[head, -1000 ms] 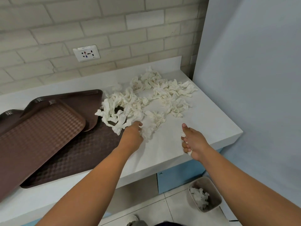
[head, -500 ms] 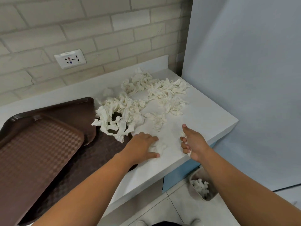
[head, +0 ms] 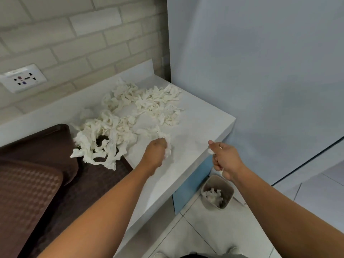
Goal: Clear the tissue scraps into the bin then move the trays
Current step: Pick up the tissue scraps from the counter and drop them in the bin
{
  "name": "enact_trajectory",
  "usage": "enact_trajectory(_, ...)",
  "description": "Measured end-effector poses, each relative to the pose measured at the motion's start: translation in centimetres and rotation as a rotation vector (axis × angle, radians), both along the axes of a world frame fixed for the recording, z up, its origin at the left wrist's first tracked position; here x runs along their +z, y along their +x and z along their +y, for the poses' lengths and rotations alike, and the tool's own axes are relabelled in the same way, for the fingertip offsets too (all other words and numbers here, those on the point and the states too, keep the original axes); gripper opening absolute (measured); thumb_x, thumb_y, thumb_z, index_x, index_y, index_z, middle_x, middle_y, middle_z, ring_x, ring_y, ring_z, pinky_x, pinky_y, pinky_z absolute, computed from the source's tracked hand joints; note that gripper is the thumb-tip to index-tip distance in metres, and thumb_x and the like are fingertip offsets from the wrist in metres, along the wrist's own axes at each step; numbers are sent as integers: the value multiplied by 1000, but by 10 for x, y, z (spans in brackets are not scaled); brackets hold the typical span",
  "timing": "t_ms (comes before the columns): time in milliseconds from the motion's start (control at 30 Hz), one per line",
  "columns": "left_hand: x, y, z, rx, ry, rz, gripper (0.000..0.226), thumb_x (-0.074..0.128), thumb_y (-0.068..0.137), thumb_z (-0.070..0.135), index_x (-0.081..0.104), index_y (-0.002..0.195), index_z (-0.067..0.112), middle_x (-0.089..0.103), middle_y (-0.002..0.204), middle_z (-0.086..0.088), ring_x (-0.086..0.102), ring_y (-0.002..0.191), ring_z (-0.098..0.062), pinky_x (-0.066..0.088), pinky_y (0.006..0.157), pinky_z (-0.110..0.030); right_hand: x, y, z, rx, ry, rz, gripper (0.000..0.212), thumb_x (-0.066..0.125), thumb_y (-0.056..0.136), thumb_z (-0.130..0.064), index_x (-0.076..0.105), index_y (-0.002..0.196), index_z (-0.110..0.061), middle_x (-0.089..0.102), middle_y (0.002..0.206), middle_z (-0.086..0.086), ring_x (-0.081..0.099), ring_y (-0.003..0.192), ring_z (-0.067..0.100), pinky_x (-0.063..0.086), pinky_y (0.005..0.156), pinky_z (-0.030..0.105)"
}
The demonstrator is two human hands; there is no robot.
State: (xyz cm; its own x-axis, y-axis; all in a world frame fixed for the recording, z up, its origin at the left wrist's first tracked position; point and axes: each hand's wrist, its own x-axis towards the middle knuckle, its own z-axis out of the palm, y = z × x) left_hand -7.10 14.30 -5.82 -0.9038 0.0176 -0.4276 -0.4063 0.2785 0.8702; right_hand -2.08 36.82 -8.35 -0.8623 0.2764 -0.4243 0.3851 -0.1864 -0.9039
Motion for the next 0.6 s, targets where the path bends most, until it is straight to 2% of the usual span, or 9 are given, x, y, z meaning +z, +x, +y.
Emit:
enact_trajectory(67, 11, 7, 26, -71, 42, -64, 52, 39, 80, 59, 62, 94, 14, 61, 90, -7, 59, 76, -21, 48, 66, -30, 1, 3, 20, 5, -4, 33, 28, 65, 93, -35, 54, 84, -10, 30, 55, 2, 24, 43, 12, 20, 41, 22)
enact_trajectory(100, 13, 11, 42, -109, 16, -61, 72, 35, 78, 74, 65, 106, 16, 66, 108, -9, 64, 96, -24, 52, 87, -39, 2, 6, 32, 3, -13, 41, 30, 65, 92, -36, 51, 80, -12, 31, 56, 2, 25, 44, 12, 20, 41, 22)
enact_trajectory(167, 16, 19, 74, -141, -44, -30, 82, 22, 83, 84, 66, 109, 20, 67, 117, -5, 59, 107, -28, 43, 104, -51, 4, 13, 57, -8, -14, 45, 34, 67, 90, -38, 46, 76, -14, 39, 58, 3, 28, 46, 13, 21, 42, 23)
enact_trajectory(233, 14, 24, 109, -85, -73, 20, 60, 32, 94, 67, 66, 91, 18, 67, 92, -2, 64, 83, -26, 53, 84, -43, 4, 22, 85, -25, -2, 40, 33, 68, 90, -33, 48, 73, -13, 53, 63, 5, 31, 47, 14, 22, 44, 25)
enact_trajectory(267, 12, 28, 125, -63, -65, 26, 46, 43, 96, 53, 64, 79, 16, 61, 77, -1, 58, 65, -25, 49, 66, -35, 2, 26, 99, -32, -7, 36, 32, 69, 90, -29, 47, 71, -13, 58, 66, 6, 31, 47, 15, 22, 46, 26)
enact_trajectory(333, -2, 35, 156, -82, 13, 30, 28, 54, 91, 28, 67, 72, 12, 56, 67, -4, 47, 56, -19, 37, 50, -27, -6, 35, 129, -41, -27, 19, 32, 70, 89, -22, 45, 71, -14, 60, 68, 9, 31, 46, 15, 22, 46, 26)
enact_trajectory(400, -20, 45, 185, -109, 123, -24, 22, 53, 93, 17, 71, 88, 6, 64, 77, -11, 56, 57, -18, 47, 49, -26, -19, 44, 157, -57, -30, -12, 31, 71, 88, -19, 45, 73, -14, 58, 66, 12, 32, 43, 14, 24, 44, 24)
enact_trajectory(500, -53, 58, 220, -84, 314, -189, 16, 51, 97, 6, 66, 101, -1, 72, 92, -18, 73, 80, -26, 60, 69, -34, -43, 55, 190, -76, -14, -68, 32, 69, 90, -30, 47, 73, -12, 47, 57, 9, 34, 43, 16, 27, 42, 23)
enact_trajectory(600, -94, 68, 244, -46, 327, -294, 17, 61, 95, 8, 65, 110, 1, 70, 85, -13, 67, 62, -17, 53, 56, -24, -72, 61, 210, -83, 5, -129, 45, 60, 93, -45, 42, 67, -13, 36, 53, 5, 33, 44, 18, 29, 43, 25)
